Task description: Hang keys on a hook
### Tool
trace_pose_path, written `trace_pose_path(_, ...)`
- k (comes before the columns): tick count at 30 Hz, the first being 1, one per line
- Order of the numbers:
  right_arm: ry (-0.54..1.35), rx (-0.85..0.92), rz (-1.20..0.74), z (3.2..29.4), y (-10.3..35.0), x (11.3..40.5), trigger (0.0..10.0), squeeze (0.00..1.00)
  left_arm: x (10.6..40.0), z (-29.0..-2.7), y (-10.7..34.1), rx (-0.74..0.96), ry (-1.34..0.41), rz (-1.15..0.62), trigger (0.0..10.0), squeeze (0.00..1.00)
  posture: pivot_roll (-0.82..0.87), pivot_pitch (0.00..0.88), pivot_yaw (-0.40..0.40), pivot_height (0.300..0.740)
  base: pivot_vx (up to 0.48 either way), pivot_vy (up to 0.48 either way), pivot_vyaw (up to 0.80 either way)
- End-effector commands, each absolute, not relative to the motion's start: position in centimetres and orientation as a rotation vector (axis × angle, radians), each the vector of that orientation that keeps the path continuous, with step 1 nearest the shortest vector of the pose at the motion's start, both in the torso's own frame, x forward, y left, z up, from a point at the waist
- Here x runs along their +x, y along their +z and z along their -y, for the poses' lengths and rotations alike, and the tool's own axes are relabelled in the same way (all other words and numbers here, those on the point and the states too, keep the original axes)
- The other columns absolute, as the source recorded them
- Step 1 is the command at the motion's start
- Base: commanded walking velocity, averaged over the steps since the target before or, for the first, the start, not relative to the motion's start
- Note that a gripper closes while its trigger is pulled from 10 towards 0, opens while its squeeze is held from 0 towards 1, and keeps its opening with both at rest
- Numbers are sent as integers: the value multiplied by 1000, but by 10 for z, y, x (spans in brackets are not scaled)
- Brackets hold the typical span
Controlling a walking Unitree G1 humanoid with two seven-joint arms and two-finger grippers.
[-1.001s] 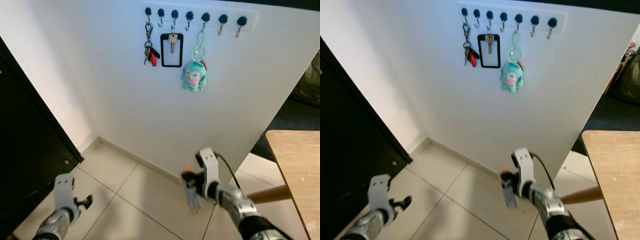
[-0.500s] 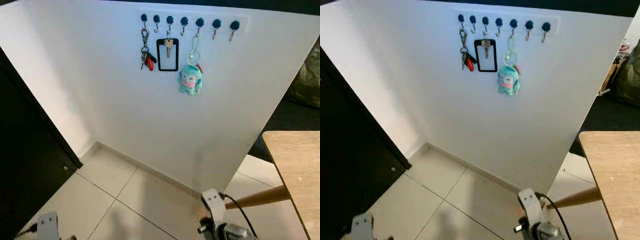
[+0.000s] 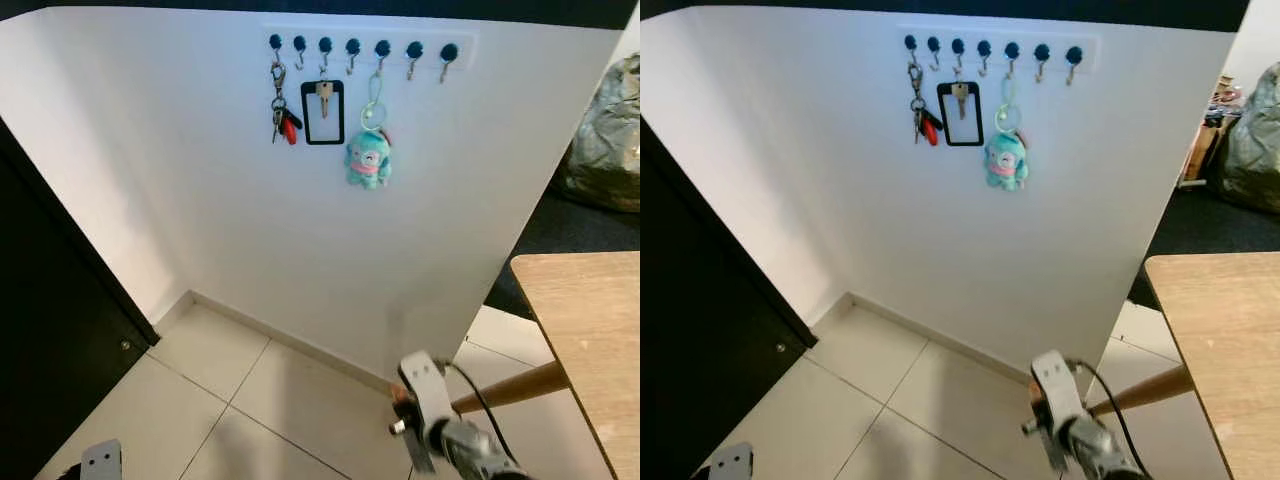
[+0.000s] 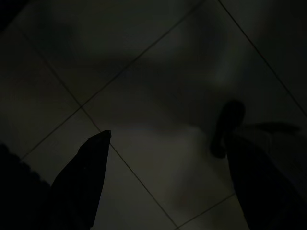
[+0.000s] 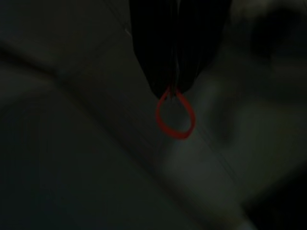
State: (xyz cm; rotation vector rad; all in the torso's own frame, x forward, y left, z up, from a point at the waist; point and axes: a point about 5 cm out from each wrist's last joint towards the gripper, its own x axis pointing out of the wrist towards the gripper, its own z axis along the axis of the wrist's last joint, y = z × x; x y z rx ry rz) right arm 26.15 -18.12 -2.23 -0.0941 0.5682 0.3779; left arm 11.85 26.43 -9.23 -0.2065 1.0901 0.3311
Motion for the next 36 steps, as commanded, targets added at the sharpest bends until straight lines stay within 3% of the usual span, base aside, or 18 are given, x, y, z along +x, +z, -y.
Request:
trace_pose_path(1,391,-30,-438,178,-1,281,10000,0,119,-258,-94,-204,303,-1101,10000,0,-122,50,105,740,0,0,0)
trace_pose_path(5,424,21,-301,178,27,301,10000,0,123,-255,-94,-205,291,-1095,10000,0,-122,45,102,740,0,0,0)
trace_pose_path(9,513,166,-26,177,88,330,10000,0,131,-254,-91,-219,281,-1057,10000,0,-121,39,91,740,0,0,0)
trace_pose_path(12,546,204,56,178,108,335,10000,0,139,-257,-87,-233,293,-1009,10000,0,-121,39,91,740,0,0,0)
trace_pose_path(17,700,280,252,178,165,336,10000,0,183,-285,-54,-312,336,-706,10000,0,-117,39,82,740,0,0,0)
trace_pose_path(20,741,295,296,180,180,335,10000,0,199,-293,-40,-317,293,-618,10000,0,-111,42,80,740,0,0,0)
trace_pose_path(23,812,325,354,185,202,329,10000,0,226,-299,-13,-320,134,-464,10000,0,-105,45,75,740,0,0,0)
trace_pose_path(25,819,329,356,185,203,328,10000,0,228,-299,-10,-324,120,-448,10000,0,-105,45,75,740,0,0,0)
trace_pose_path(29,885,367,403,192,221,316,10000,0,252,-299,22,-359,-93,-264,10000,0,-107,47,76,740,0,0,0)
trace_pose_path(36,791,301,371,197,235,321,10000,0,269,-285,51,-342,-422,-169,10000,0,-107,47,76,740,0,0,0)
